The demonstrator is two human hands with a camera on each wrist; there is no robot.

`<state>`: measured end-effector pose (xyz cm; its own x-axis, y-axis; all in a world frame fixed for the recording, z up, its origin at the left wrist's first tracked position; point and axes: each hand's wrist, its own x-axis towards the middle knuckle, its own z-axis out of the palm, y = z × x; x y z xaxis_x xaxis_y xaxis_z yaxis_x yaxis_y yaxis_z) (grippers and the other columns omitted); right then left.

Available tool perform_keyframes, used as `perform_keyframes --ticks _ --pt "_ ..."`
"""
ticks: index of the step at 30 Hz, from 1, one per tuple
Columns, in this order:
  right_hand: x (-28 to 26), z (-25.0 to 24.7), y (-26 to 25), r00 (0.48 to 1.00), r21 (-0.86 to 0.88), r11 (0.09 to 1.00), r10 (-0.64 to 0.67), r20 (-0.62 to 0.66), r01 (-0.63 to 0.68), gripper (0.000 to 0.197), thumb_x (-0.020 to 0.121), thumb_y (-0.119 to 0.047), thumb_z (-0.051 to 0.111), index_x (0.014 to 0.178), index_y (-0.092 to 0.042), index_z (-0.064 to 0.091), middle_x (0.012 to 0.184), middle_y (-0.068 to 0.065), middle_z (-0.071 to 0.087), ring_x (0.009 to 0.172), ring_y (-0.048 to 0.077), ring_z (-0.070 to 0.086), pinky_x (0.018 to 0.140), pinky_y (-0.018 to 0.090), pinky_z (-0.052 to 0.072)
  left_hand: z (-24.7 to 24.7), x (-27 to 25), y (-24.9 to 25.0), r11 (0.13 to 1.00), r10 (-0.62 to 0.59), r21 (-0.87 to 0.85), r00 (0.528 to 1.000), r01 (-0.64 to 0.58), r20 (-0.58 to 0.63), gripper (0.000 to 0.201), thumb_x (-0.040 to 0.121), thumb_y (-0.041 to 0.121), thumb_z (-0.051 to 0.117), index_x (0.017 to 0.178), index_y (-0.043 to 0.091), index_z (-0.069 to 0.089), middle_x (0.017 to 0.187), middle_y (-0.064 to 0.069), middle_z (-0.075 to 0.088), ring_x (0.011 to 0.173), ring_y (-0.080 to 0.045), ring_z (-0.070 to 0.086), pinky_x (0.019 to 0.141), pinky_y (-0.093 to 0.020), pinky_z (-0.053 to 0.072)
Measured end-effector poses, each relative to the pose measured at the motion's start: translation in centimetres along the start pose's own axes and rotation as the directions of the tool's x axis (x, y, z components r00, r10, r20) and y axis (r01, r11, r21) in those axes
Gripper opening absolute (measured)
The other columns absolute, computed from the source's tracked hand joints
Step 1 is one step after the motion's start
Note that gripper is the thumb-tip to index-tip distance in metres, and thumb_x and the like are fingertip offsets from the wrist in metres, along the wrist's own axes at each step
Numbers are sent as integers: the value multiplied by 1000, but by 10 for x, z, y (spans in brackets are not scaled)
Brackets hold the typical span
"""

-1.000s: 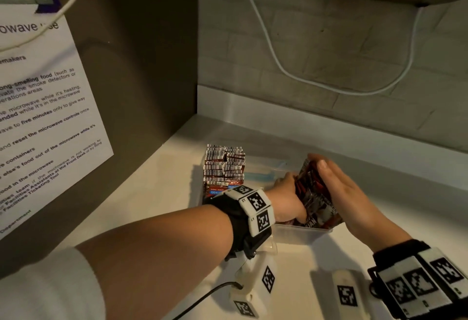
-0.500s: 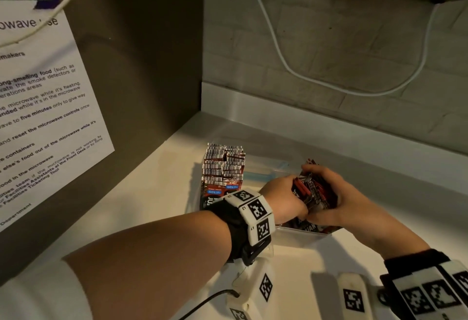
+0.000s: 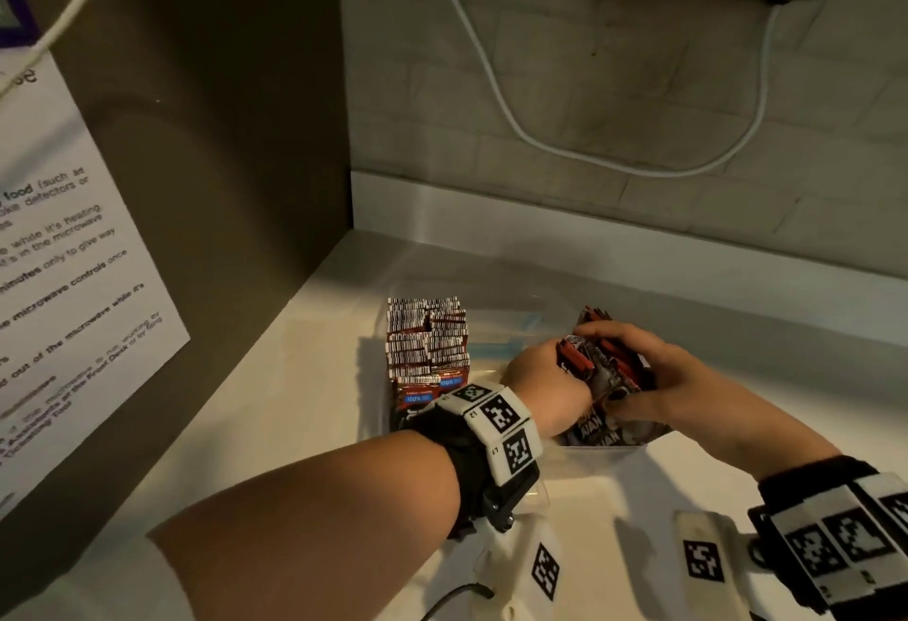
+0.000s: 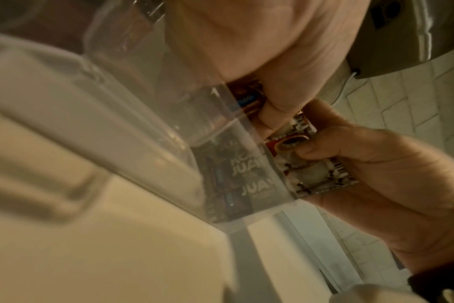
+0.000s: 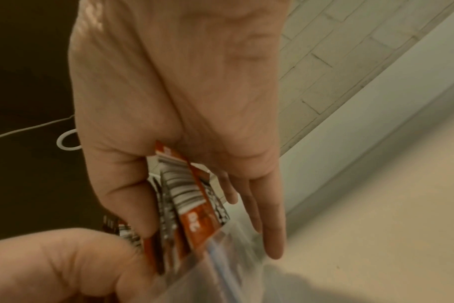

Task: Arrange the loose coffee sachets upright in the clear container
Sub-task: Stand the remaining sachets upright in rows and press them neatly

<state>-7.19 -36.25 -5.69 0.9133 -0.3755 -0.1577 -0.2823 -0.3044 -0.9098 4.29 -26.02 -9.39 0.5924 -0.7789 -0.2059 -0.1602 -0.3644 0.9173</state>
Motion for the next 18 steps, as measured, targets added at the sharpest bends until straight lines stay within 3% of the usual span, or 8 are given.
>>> perform_keyframes --ticks 4,9,12,18 --pt "0 9 -6 998 0 999 37 -47 -37 81 77 21 51 124 -45 54 128 -1 56 106 19 64 82 36 58 -1 2 -3 995 -14 -102 998 9 -55 35 79 8 63 111 23 60 99 0 65 94 -22 60 79 -31 50" --pt "4 21 -6 985 -67 997 24 -169 -36 65 84 10 57 124 -41 52 116 -4 64 104 16 64 90 40 54 -4 4 0 996 -36 -78 997 41 70 61 68 0 73 120 24 53 110 -3 64 103 -24 60 90 -40 52" --pt "2 22 -4 982 -82 996 27 -189 -43 65 85 12 55 126 -38 52 114 -3 65 100 14 65 80 32 57 -3 3 2 998 -38 -52 993 45 115 71 61 1 80 121 25 52 110 -3 65 104 -25 62 92 -44 53" --pt "-3 16 -2 987 -130 992 -10 -158 -11 67 82 12 62 125 -38 53 111 -10 67 100 7 66 89 34 55 -3 2 1 999 -9 -35 1000 10 14 48 67 4 76 108 25 63 105 -2 68 100 -22 63 91 -40 53"
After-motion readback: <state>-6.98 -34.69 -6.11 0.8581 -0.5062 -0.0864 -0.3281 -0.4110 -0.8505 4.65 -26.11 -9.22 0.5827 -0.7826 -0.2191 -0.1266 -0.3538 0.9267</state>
